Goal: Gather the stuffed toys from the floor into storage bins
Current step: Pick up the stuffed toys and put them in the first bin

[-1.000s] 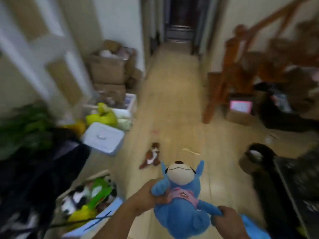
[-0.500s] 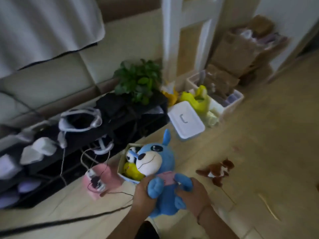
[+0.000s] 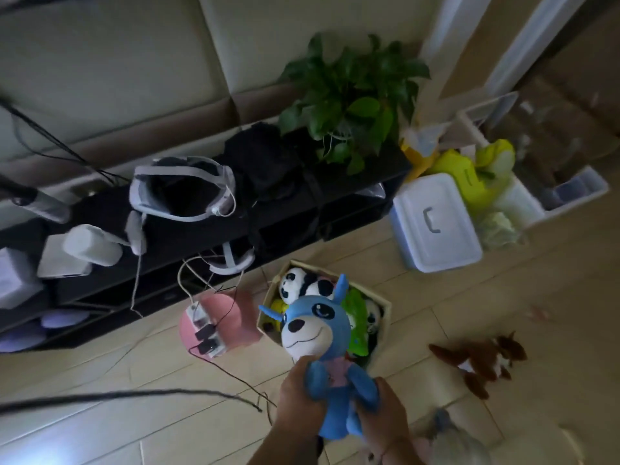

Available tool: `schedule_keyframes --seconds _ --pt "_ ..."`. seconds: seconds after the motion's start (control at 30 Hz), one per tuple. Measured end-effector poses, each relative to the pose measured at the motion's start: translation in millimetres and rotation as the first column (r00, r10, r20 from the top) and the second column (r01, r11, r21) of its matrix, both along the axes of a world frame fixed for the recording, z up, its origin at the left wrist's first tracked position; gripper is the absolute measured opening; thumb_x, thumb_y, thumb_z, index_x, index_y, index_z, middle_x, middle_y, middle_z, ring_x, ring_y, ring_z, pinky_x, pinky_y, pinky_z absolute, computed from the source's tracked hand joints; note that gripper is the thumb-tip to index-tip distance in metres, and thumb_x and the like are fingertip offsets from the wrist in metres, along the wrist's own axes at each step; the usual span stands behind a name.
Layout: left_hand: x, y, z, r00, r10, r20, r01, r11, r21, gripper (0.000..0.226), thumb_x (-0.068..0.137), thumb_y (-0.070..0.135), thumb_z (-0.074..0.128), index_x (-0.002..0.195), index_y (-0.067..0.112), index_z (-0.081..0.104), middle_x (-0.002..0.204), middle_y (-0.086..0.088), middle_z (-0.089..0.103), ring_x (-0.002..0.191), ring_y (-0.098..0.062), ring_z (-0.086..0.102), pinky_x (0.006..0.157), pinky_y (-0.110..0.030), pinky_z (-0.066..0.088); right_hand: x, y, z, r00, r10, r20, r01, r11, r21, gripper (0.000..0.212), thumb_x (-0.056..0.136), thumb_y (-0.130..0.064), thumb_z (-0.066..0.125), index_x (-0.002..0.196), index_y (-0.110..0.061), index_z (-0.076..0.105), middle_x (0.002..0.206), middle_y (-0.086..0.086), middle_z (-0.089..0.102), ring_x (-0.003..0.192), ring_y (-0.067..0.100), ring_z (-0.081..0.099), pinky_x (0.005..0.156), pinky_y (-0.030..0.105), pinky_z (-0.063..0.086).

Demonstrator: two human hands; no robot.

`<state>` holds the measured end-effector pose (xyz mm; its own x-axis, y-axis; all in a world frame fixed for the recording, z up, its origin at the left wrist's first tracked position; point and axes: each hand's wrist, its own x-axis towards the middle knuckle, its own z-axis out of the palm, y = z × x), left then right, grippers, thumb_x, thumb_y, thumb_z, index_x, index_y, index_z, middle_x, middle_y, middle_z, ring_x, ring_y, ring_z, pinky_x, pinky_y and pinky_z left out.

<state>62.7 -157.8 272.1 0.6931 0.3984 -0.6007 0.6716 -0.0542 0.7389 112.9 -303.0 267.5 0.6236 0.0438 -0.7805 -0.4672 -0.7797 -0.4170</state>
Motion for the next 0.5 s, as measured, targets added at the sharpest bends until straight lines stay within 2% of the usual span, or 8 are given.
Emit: schedule_keyframes --seconds 0.07,0.13,0.17,0.23,0.3,0.4,0.47,0.5 --pt "9 2 -39 0.996 -0.052 -0.069 0.051 0.999 -0.016 0.052 0.051 0.013 0.049 0.089 0.048 0.056 0.081 0.002 0.062 0.072 -0.013 0.058 0.060 -0.019 0.044 13 1 -38 1.000 -0.003 0.019 0.004 0.999 -0.052 0.033 0.083 -0.028 0.069 0.072 -0.035 0.039 0.069 -0.017 0.045 0.106 0.031 0.065 0.072 0.027 0.032" --pt "15 3 -84 0.991 -0.027 -0.133 0.025 0.999 -0.021 0.046 0.050 0.017 0.047 0.082 0.049 0.056 0.085 -0.003 0.062 0.069 -0.017 0.056 0.063 -0.028 0.049 31 6 -78 0.998 0.005 0.056 -0.002 0.999 -0.052 0.019 0.073 -0.038 0.064 0.074 -0.036 0.045 0.071 -0.010 0.052 0.101 0.036 0.066 0.073 0.028 0.036" --pt "19 3 -107 0.985 -0.016 -0.170 0.012 1.000 -0.023 0.041 0.052 0.021 0.046 0.079 0.050 0.056 0.086 -0.003 0.063 0.070 -0.016 0.057 0.067 -0.033 0.051 40 10 -99 0.998 0.015 0.063 -0.011 0.998 -0.058 0.012 0.072 -0.035 0.062 0.081 -0.032 0.054 0.078 -0.001 0.059 0.100 0.037 0.066 0.074 0.029 0.037" --pt "29 3 -146 0.976 -0.008 -0.218 -0.001 0.999 -0.039 0.033 0.054 0.033 0.043 0.078 0.050 0.057 0.087 0.002 0.065 0.074 -0.016 0.059 0.071 -0.036 0.054 65 21 -139 0.992 0.094 0.081 -0.090 0.995 -0.053 0.019 0.082 -0.014 0.062 0.101 -0.016 0.064 0.094 0.008 0.064 0.102 0.034 0.065 0.075 0.027 0.039" --pt "37 7 -179 0.973 -0.011 -0.229 0.001 0.999 -0.046 0.034 0.053 0.038 0.044 0.081 0.052 0.057 0.085 0.007 0.065 0.079 -0.017 0.062 0.071 -0.034 0.055 91 29 -178 0.965 0.235 0.113 -0.236 0.972 -0.004 0.025 0.086 -0.008 0.058 0.110 -0.013 0.063 0.101 0.004 0.060 0.104 0.027 0.062 0.081 0.024 0.040" --pt "47 17 -214 0.972 -0.105 -0.209 0.093 0.993 -0.070 0.035 0.064 0.027 0.057 0.083 0.057 0.056 0.091 0.014 0.062 0.083 -0.014 0.060 0.076 -0.025 0.050 118 35 -228 0.865 0.442 0.235 -0.453 0.892 -0.011 0.043 0.081 0.004 0.062 0.122 -0.004 0.064 0.125 0.014 0.059 0.121 0.031 0.056 0.105 0.030 0.040" --pt "55 27 -227 0.979 -0.103 -0.175 0.100 0.995 -0.024 0.035 0.073 0.021 0.064 0.097 0.046 0.059 0.102 0.012 0.061 0.092 -0.011 0.059 0.080 -0.019 0.045 120 42 -250 0.809 0.520 0.274 -0.542 0.840 0.007 0.052 0.078 0.007 0.064 0.128 -0.007 0.060 0.134 0.014 0.055 0.127 0.033 0.053 0.111 0.036 0.041" --pt "59 31 -233 0.986 -0.077 -0.148 0.082 0.996 0.028 0.034 0.074 0.019 0.063 0.104 0.035 0.061 0.104 0.010 0.060 0.093 -0.012 0.059 0.079 -0.017 0.044 119 48 -256 0.805 0.532 0.264 -0.558 0.829 0.032 0.056 0.080 0.003 0.065 0.134 -0.010 0.056 0.138 0.013 0.052 0.129 0.031 0.051 0.112 0.038 0.043"
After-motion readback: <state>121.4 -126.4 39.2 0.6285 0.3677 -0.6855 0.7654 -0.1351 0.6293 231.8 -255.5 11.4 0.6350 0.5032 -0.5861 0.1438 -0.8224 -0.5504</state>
